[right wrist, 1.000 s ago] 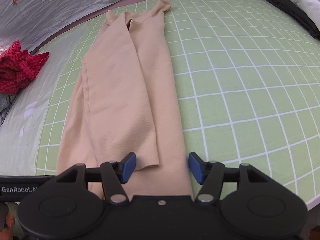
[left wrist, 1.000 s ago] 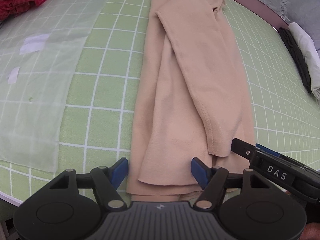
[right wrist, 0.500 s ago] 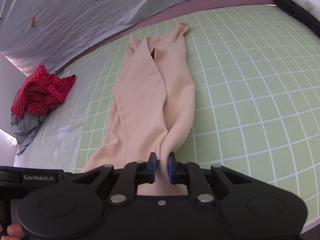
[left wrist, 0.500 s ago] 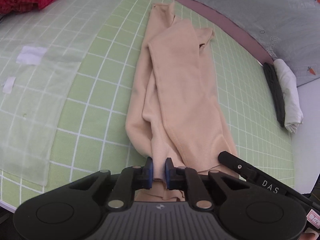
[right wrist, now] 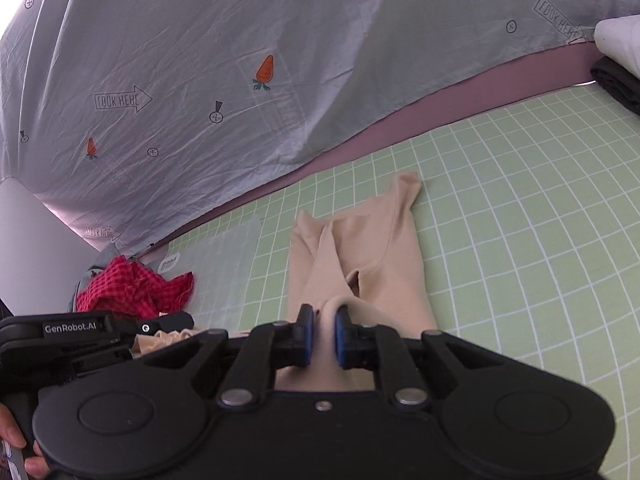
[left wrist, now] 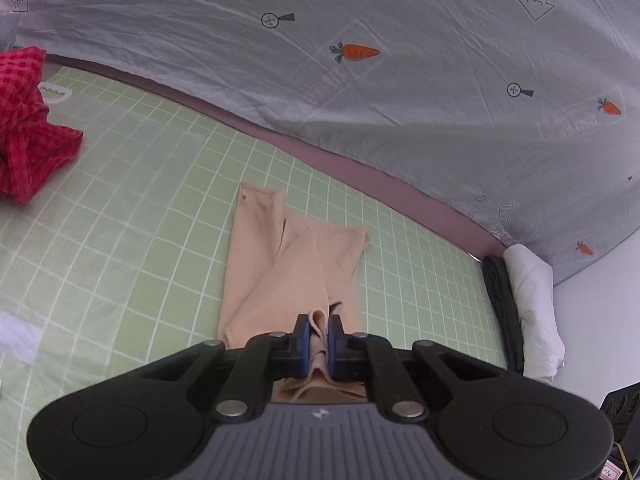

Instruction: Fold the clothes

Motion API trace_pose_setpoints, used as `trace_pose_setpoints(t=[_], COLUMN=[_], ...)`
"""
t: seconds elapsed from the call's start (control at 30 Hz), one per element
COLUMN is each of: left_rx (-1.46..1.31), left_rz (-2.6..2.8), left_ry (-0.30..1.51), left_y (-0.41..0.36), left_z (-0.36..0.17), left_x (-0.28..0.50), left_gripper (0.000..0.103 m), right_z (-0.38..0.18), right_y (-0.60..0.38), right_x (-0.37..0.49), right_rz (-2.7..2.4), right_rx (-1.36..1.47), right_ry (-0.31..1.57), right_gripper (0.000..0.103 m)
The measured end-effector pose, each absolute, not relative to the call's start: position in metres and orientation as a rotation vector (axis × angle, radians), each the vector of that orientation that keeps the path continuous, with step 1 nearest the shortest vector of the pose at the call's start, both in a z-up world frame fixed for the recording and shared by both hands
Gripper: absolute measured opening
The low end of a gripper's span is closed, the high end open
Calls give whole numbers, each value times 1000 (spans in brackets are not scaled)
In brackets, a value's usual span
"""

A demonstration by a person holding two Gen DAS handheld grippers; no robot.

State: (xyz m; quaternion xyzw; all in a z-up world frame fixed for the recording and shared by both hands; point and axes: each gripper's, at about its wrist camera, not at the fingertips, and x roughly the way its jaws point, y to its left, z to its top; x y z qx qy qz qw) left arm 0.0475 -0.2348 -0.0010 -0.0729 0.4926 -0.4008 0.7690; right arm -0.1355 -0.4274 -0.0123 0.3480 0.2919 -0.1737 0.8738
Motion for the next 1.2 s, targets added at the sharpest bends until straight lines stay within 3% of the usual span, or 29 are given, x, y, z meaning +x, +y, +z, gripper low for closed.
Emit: trace_pose_setpoints(t=[0.23,0.43,0.63,0.73,0.77,0.83,0.97,1.2], left_rx=[-161,-77,-30,-45,-50,-60,-88,-105], left_rz=[-819,-705,-665,-631,-616,-622,-613,-596], left_ry=[1061,1154,1175,1188,1191,1175,1126,1162], left_y=[-296,-344,-349,-347,-345,-339,-318,-286], left_z=[-20,-90,-122,-121,-118,-109,-90,-97], left_x=[108,151,158,163,165,167,173,162], left_gripper=[8,9,10,20,27,28,44,48], right_z=[-46,-109,-135,-128,-123,-112,-95,-96], right_y=[-493,-533,-534,-540,-542,-547,-555,-550], right_x=[-71,-17,-1,-7,-9,-15,-30,-50], right_rz=[-366,-411,-427,-434,-447,-493,-554,-562], right_rx=[785,819,817,852,858,841,784,754], right_ry=[639,762,816,806,796,764,713,692], right_gripper=[12,14,19,25,36,51,51,52])
